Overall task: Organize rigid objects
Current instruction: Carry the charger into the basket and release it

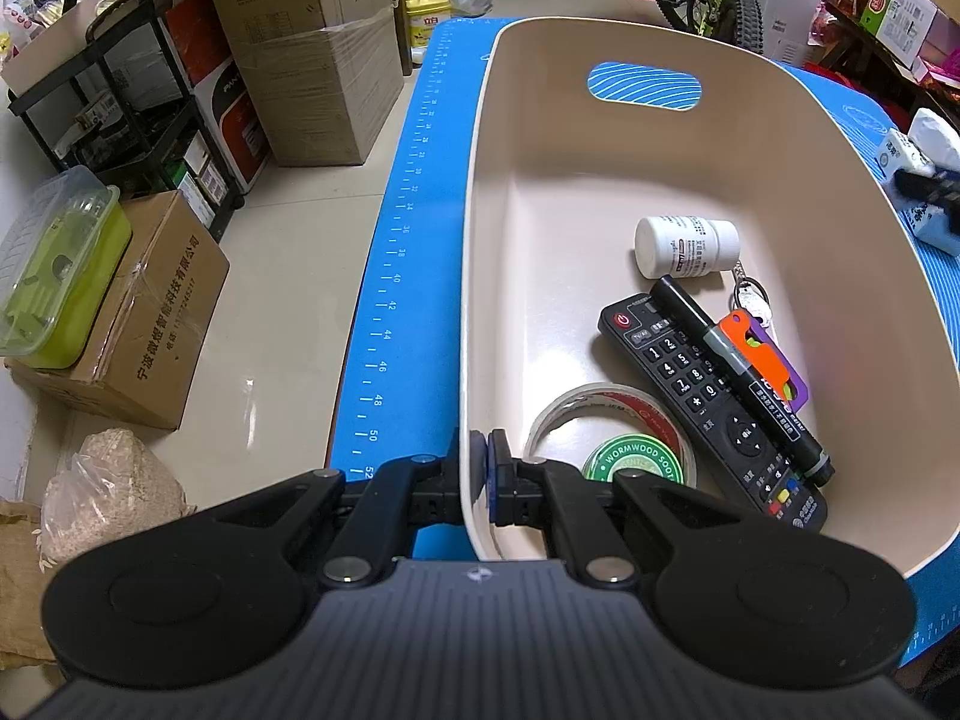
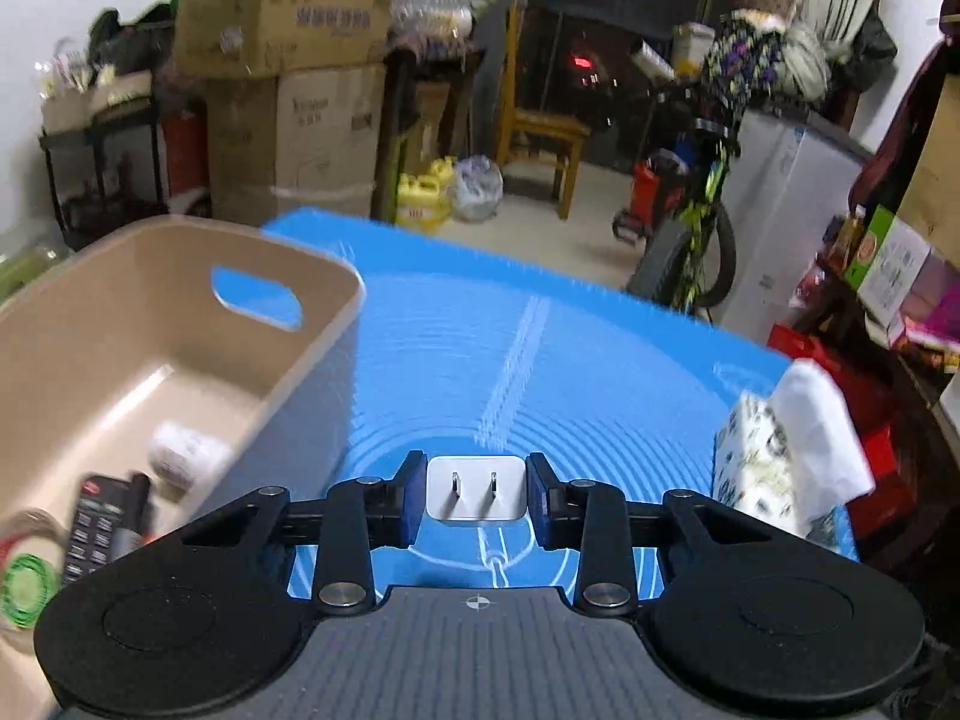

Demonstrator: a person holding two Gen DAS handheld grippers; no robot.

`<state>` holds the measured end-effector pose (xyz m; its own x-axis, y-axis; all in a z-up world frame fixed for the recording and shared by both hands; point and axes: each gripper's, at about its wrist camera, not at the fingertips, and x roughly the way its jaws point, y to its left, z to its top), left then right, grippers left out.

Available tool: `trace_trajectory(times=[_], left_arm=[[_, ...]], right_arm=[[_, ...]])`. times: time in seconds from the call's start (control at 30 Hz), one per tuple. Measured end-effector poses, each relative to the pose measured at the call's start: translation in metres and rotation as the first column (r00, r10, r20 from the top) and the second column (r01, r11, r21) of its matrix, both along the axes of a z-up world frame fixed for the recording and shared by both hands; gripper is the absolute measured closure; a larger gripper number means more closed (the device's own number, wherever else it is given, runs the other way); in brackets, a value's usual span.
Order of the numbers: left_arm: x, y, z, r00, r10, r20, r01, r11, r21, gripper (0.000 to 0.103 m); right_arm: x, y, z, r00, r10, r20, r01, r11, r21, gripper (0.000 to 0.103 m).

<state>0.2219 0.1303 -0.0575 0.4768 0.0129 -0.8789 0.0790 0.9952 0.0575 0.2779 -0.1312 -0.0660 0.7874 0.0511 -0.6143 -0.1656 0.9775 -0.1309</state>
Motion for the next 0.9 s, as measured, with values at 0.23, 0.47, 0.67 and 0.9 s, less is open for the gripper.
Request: trace_trajectory(times=[0.23, 0.47, 0.67, 0.9], left_arm=[[0.000, 0.000, 0.001, 1.000, 0.002, 0.001, -0.002, 1.000, 0.005, 0.096], [-0.001, -0.001, 0.001, 1.000, 0.002, 0.002, -0.002, 1.000, 0.005, 0.096], [0.000, -0.001, 0.001, 1.000, 0.000, 0.002, 0.000, 1.000, 0.006, 0.096], [0.000, -0.001, 0.001, 1.000, 0.000, 0.003, 0.000, 1.000, 0.005, 0.096]], right_arm=[[-0.035, 0.024, 0.051, 0.991, 0.074, 0.114, -0.078, 0.997, 0.025, 0.061], [-0.052, 0.063, 0.067, 0.979, 0.149, 0.137, -0.160, 0.984, 0.074, 0.061], [-0.053, 0.098, 0.048, 0.978, 0.193, 0.074, -0.199, 0.977, 0.075, 0.061], [-0.045, 0.124, 0.018, 0.971, 0.226, -0.074, -0.220, 0.972, 0.077, 0.061]])
